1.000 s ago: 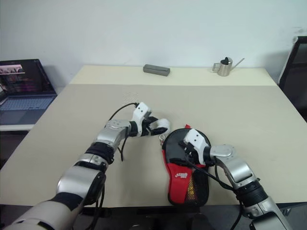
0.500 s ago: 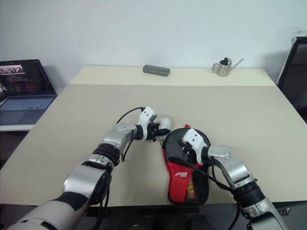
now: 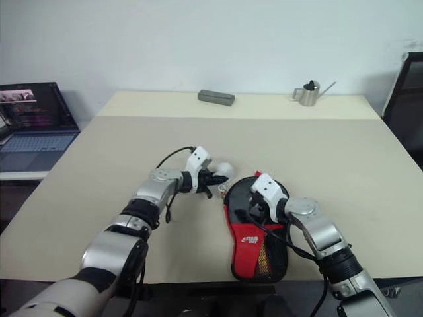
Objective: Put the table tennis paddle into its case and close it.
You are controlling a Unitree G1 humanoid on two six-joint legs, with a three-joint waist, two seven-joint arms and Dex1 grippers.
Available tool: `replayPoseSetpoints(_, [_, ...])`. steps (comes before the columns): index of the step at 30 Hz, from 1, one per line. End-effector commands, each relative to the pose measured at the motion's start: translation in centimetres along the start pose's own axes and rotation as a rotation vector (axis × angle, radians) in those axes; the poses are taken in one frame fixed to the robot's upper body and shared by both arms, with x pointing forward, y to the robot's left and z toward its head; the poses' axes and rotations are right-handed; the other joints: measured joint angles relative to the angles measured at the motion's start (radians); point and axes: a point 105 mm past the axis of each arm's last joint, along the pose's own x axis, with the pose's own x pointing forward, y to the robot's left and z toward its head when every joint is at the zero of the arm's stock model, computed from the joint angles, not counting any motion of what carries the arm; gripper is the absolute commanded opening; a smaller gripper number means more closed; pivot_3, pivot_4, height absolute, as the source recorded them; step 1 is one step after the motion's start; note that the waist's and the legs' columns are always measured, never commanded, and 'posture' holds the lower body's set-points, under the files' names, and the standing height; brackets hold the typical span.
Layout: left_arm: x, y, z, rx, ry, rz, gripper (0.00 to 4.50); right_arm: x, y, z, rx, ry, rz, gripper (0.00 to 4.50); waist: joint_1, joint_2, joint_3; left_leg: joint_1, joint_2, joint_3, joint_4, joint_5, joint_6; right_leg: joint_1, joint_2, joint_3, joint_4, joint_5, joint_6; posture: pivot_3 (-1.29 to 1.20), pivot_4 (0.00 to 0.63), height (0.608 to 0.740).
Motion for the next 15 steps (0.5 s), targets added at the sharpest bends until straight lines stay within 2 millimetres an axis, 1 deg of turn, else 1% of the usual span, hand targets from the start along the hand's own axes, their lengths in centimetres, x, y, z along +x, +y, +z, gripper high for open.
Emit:
replayPoseSetpoints(1, [0.5,0.2,2.9,0.078,-0.06,0.012,0.15,-0.5,-0.3,-4.0,0.073,0.153,-0.061,4.5,0.0,0.0,0.0,0.0,0.0,0.0,0.0,0.0,0.0,0.0,0.0,0.0,0.0,0.0,0.0,0.0,0.15,0.74])
replayPoseSetpoints(5, [1.4,-0.2,4.2,0.107,-0.077,0.009,0.15,-0.7,0.5,-4.5,0.088,0.167,-0.065,4.5,0.004,0.0,0.0,0.0,0.0,0.0,0.002,0.0,0.0,0.001,0.0,0.0,0.0,0.0,0.003,0.0,0.15,0.74])
replayPoseSetpoints(8, [1.9,-0.6,4.7,0.129,-0.077,-0.004,0.15,-0.6,1.3,-4.6,0.096,0.168,-0.057,4.5,0.004,0.0,0.0,-0.001,0.0,0.0,0.002,0.0,0.0,0.001,0.0,0.0,-0.001,-0.001,0.005,0.0,0.15,0.74])
replayPoseSetpoints(12, [2.1,-0.6,4.9,0.145,-0.067,-0.001,0.15,-0.2,2.2,-4.6,0.115,0.169,-0.049,4.5,0.003,0.0,0.0,-0.001,0.0,0.0,0.002,0.0,0.0,0.001,0.0,0.0,-0.001,-0.001,0.006,0.0,0.15,0.74])
replayPoseSetpoints(15, [2.0,-0.1,4.8,0.16,-0.052,0.03,0.15,0.2,3.0,-4.6,0.121,0.17,-0.039,4.5,0.002,0.0,0.0,0.0,0.0,0.0,0.002,0.0,0.0,0.001,0.001,0.0,-0.001,-0.001,0.006,0.0,0.15,0.74])
